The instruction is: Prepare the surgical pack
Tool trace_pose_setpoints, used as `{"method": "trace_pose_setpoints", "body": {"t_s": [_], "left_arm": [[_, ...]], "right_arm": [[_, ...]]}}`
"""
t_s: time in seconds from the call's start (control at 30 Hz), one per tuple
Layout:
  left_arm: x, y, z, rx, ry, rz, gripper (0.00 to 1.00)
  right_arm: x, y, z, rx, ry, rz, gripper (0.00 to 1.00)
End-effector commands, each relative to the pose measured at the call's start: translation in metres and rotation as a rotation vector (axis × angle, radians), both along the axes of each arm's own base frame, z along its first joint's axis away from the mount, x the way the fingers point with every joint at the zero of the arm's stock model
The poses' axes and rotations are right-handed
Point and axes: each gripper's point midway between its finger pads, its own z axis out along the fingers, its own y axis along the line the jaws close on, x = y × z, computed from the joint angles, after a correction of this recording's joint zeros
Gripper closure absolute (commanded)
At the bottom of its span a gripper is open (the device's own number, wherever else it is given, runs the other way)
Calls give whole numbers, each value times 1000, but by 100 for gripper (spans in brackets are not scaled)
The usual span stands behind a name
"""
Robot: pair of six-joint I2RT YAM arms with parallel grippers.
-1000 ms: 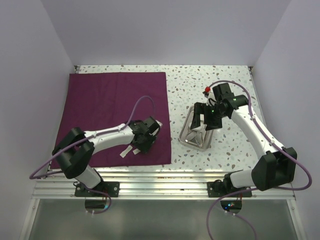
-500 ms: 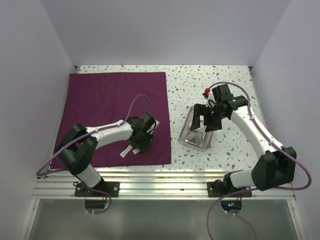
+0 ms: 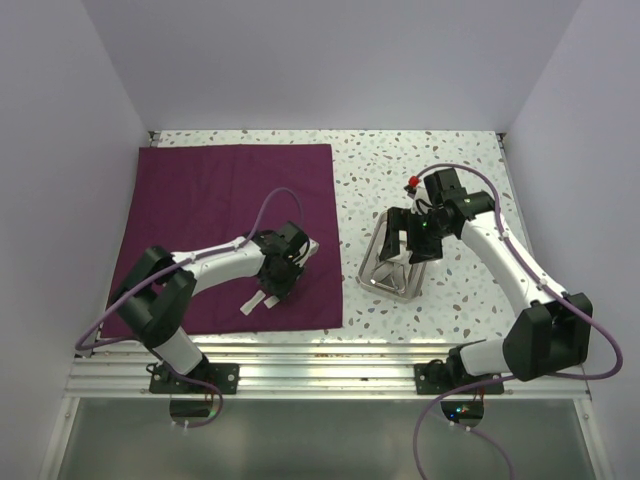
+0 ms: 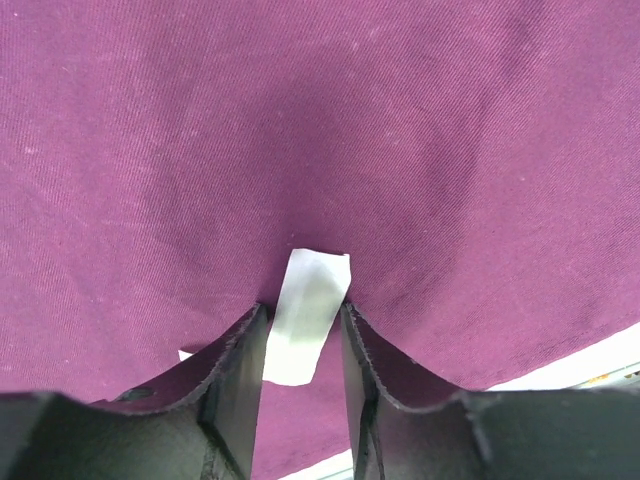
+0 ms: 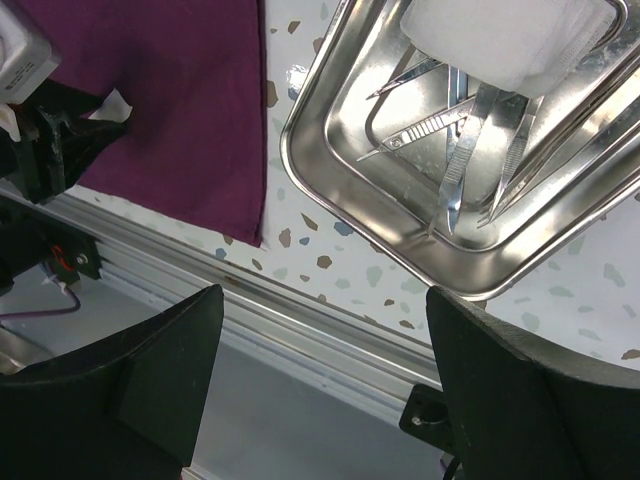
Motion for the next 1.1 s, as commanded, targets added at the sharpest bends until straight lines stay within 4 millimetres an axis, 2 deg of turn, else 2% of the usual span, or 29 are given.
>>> {"method": "trace_pose_setpoints", "body": {"t_s": [0.0,0.3,0.53,0.63,0.77,0.83,0.93,1.07], "left_arm": [[-6,-8,-3,-41,38,-15,62],[4,-11,20,-57,-22,16,71],[15,-19,46,-85,-62,27,71],[23,-30,66,-137,-89,29,71],[30,-55,91,-237,-88,22,70],[34,-64,101,-277,-96,22,70],[43,-82,128,-366,-128,15,70],[44,-95,144,-438,-130,3,69]], "right_arm": [[7,7,9,23,-27,6,14],[9,13,10,33,-34,20,14],[12,28,12,103,-13,38,14],[12,47,14,215,27,57,14],[19,84,25,439,60,77,19],[21,95,28,480,83,63,19],[25,114,32,558,112,62,23],[27,132,28,562,148,71,28]]}}
